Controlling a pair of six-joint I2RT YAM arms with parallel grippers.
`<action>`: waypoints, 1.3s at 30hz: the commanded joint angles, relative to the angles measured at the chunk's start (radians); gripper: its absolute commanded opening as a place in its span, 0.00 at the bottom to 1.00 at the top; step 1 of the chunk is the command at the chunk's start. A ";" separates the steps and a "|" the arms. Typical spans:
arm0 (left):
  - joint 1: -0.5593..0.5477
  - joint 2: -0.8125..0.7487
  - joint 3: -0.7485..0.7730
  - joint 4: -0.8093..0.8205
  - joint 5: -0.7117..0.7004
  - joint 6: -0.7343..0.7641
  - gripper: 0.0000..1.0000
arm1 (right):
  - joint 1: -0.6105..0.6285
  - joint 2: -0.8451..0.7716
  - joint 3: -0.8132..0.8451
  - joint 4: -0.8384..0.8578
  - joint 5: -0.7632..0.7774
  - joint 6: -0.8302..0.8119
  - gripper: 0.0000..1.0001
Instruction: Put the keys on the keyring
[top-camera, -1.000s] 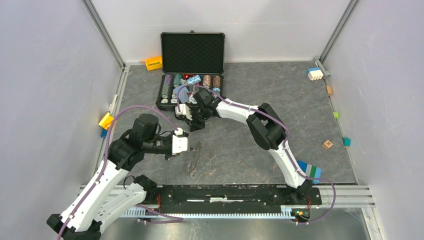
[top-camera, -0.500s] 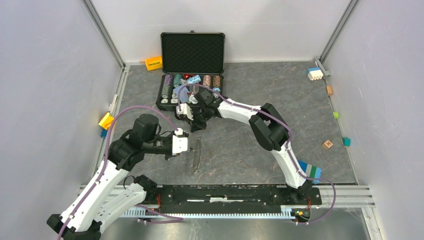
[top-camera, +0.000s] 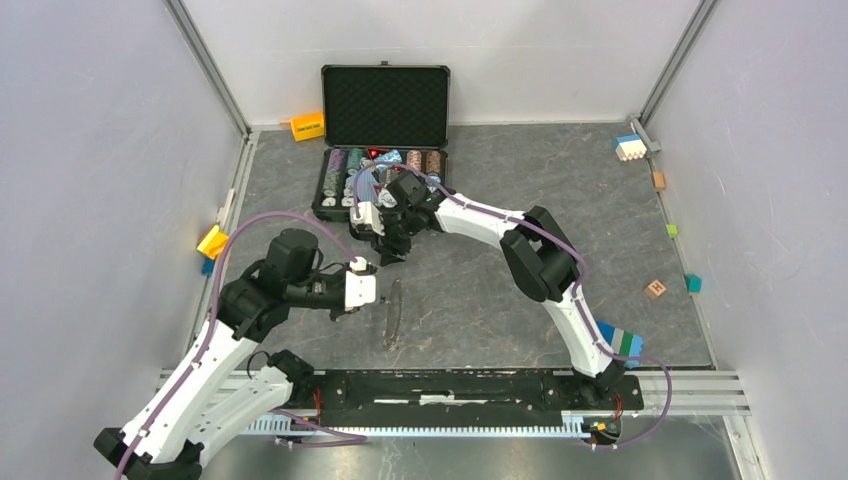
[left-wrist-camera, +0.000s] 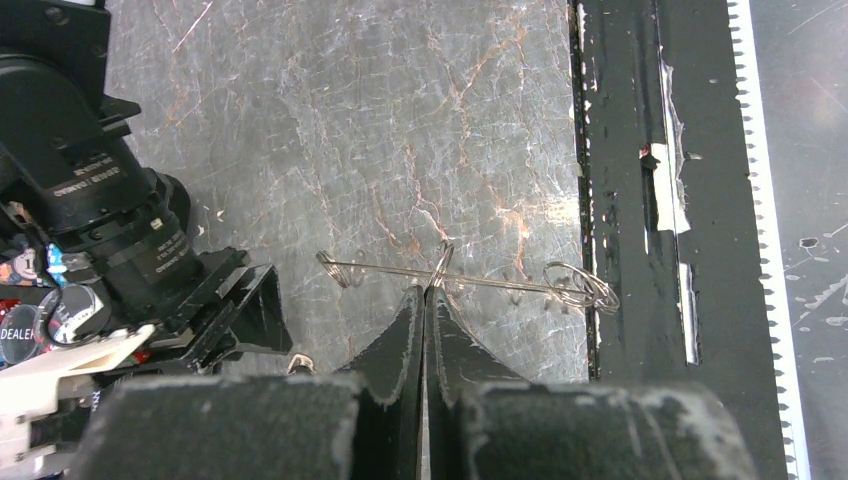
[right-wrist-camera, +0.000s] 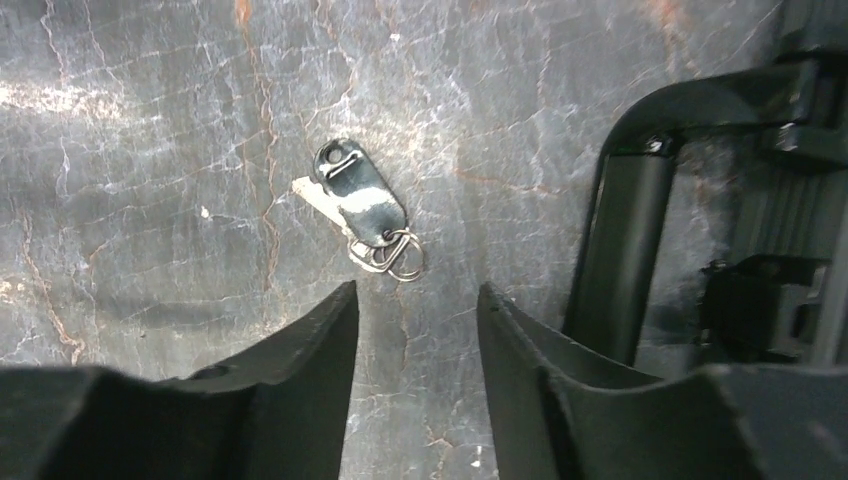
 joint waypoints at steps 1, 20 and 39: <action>0.005 -0.005 0.003 0.041 0.004 0.020 0.02 | -0.001 0.026 0.083 -0.023 -0.023 -0.023 0.55; 0.005 -0.004 0.001 0.042 0.009 0.023 0.02 | 0.017 0.109 0.114 -0.076 -0.073 -0.079 0.53; 0.004 -0.007 0.000 0.042 0.008 0.025 0.02 | 0.025 0.105 0.108 -0.108 -0.097 -0.105 0.31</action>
